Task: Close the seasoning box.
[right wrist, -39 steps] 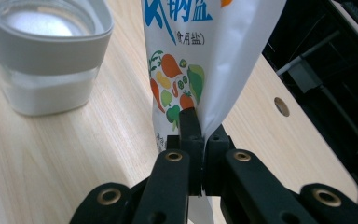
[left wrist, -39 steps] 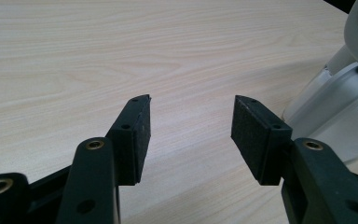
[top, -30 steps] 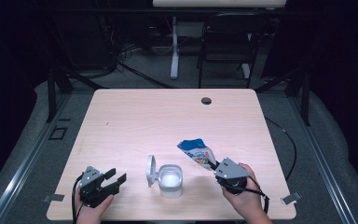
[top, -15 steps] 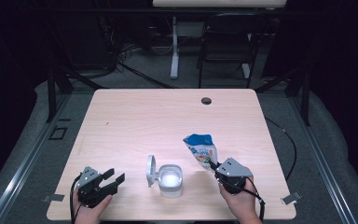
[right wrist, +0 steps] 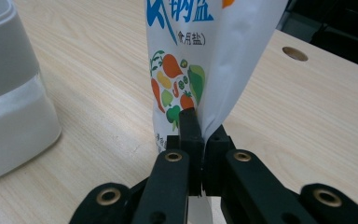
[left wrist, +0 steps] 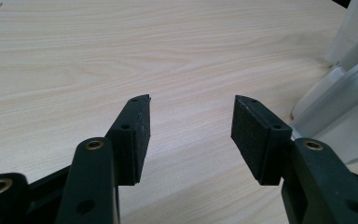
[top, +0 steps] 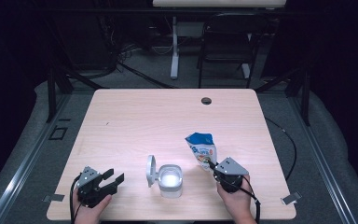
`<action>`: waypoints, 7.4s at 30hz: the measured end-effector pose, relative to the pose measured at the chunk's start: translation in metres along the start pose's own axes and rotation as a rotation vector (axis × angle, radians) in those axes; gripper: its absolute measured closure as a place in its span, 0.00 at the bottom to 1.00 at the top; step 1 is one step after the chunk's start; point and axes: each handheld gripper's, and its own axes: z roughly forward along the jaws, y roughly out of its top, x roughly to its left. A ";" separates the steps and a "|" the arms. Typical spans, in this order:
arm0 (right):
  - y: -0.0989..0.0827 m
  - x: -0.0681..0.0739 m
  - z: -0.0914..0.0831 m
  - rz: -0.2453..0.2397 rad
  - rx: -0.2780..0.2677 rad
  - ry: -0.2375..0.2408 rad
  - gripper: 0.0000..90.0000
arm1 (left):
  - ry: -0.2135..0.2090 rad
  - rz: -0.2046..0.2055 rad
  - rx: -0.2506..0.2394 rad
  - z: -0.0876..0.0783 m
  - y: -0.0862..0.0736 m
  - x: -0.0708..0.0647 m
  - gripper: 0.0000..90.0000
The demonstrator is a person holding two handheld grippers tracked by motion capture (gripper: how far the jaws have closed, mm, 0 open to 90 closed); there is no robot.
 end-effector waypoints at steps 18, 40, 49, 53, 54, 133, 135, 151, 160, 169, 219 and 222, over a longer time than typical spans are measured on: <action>-0.003 0.002 0.004 0.011 0.023 -0.003 0.96 | 0.005 0.001 -0.004 -0.002 0.000 0.000 0.53; -0.023 0.002 -0.009 0.024 0.040 0.029 0.82 | 0.001 0.007 -0.007 -0.003 0.001 -0.002 0.53; -0.025 0.005 -0.014 0.022 0.019 0.035 0.72 | -0.005 0.005 -0.005 -0.002 0.001 -0.002 0.52; -0.025 0.007 -0.017 0.023 0.006 0.031 0.67 | -0.011 0.003 -0.010 -0.003 0.002 -0.003 0.52; -0.025 0.007 -0.018 0.019 0.004 0.024 0.65 | -0.012 0.004 -0.011 -0.004 0.002 -0.003 0.52; -0.038 0.014 -0.048 0.101 0.001 -0.041 0.51 | -0.211 0.210 0.032 -0.011 0.069 -0.076 1.00; -0.038 0.014 -0.048 0.101 -0.001 -0.043 0.51 | -0.211 0.213 0.033 -0.011 0.069 -0.077 1.00; -0.038 0.015 -0.048 0.117 -0.004 -0.039 0.51 | -0.212 0.229 0.034 -0.011 0.074 -0.085 1.00; -0.037 0.017 -0.049 0.112 -0.004 -0.025 0.52 | -0.214 0.235 0.038 -0.010 0.076 -0.088 1.00; -0.037 0.019 -0.048 0.108 -0.007 -0.026 0.52 | -0.224 0.241 0.039 -0.008 0.077 -0.094 1.00; -0.039 0.020 -0.048 0.102 -0.006 -0.025 0.53 | -0.187 0.199 0.044 -0.003 0.072 -0.074 0.94; -0.040 0.020 -0.048 0.098 -0.001 -0.026 0.52 | -0.169 0.183 0.041 -0.004 0.068 -0.067 0.91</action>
